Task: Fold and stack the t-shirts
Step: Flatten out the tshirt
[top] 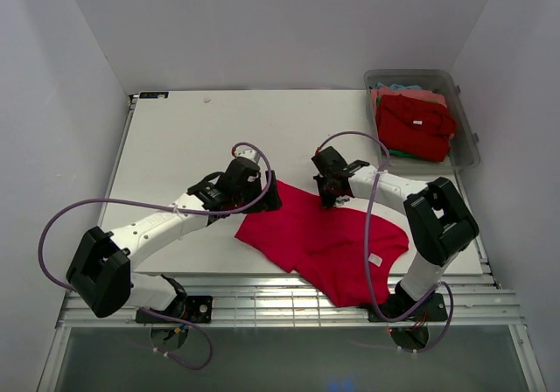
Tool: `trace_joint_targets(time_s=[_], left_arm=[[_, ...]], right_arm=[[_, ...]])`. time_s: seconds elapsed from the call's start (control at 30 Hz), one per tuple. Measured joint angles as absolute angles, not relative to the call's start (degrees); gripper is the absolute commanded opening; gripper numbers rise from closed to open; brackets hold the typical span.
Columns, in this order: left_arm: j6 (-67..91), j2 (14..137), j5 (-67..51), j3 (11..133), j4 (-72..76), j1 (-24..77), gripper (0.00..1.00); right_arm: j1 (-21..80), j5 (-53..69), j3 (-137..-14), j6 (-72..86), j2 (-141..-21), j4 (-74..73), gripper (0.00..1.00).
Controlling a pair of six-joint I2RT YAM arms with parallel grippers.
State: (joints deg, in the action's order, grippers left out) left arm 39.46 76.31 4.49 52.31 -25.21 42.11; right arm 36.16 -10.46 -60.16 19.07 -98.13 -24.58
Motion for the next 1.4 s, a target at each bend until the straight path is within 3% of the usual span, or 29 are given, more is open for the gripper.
trace_joint_targets(time_s=[0.17,0.3,0.43,0.57,0.63,0.7,0.83,0.93,0.97,1.0,1.1,1.23,1.4], left_arm=[[39.44,76.53,4.47,52.34,-25.21,42.11,0.98],[39.42,77.25,4.45,53.34,-25.39,42.11,0.98],[39.0,79.26,4.36,56.6,-25.23,42.11,0.98],[38.68,80.99,3.95,60.8,-25.06,42.11,0.98],[38.54,81.67,3.79,62.76,-24.84,42.11,0.98],[38.46,82.08,3.73,64.66,-24.71,42.11,0.98],[38.11,82.78,3.6,68.75,-24.56,42.11,0.98],[37.93,83.11,3.55,71.02,-23.73,42.11,0.98],[37.95,83.11,3.55,71.33,-23.4,42.11,0.98],[37.95,83.11,3.46,71.42,-22.96,42.11,0.98],[38.0,83.2,2.7,71.26,-22.2,42.11,0.98],[38.3,83.2,1.5,69.6,-21.32,42.13,0.98],[38.85,83.2,0.84,65.82,-21.02,42.17,0.98]], right_arm=[[36.16,-11.88,-63.79,19.03,-95.5,-32.82,0.08],[36.18,-13.26,-75.68,18.46,-93.93,-41.12,0.08],[36.25,-15.31,-98.61,16.58,-94.08,-50.17,0.08],[36.27,-17.15,-129.91,13.89,-99.02,-58.57,0.09],[36.29,-17.85,-137.4,12.67,-99.02,-58.46,0.09],[36.27,-17.69,-132.92,11.84,-94.94,-56.84,0.08],[36.27,-14.17,-111.09,11.79,-86.8,-55.99,0.08],[36.49,-9.93,-97.36,11.9,-87.05,-53.91,0.11],[36.56,-8.49,-93.34,11.88,-87.74,-53.65,0.14],[36.64,-7.33,-89.86,11.88,-88.47,-53.36,0.26],[37.01,-6.04,-81.28,12.29,-88.88,-52.53,0.4],[37.5,-6.26,-75.59,13.98,-87.53,-51.18,0.48],[39.2,-5.52,-71.37,18.15,-82.78,-47.53,0.49]])
